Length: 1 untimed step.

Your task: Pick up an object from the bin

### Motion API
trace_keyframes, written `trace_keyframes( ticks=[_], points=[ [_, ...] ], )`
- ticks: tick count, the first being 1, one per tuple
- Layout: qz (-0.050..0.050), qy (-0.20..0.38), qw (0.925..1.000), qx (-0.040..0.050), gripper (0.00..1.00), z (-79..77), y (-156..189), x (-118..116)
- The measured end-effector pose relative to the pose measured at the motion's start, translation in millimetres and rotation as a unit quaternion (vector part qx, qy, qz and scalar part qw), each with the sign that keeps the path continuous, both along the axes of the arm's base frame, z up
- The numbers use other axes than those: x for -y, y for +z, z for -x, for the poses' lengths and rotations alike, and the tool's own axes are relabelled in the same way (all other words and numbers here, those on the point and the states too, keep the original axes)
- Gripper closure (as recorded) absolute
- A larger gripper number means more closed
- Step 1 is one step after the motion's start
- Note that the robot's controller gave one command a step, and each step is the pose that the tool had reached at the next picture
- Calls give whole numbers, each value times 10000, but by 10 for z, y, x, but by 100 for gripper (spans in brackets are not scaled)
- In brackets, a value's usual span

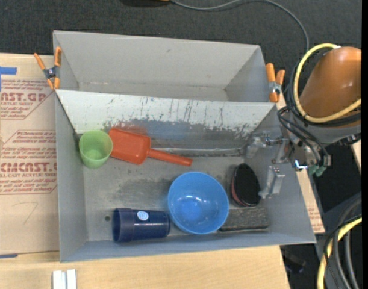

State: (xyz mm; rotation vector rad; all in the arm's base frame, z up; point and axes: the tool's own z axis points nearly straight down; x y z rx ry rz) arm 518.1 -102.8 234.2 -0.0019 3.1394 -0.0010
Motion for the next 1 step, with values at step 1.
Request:
trace_keyframes(
  ticks=[1],
  points=[
    [0,0,10000,0,0,0,0,0]
  ],
)
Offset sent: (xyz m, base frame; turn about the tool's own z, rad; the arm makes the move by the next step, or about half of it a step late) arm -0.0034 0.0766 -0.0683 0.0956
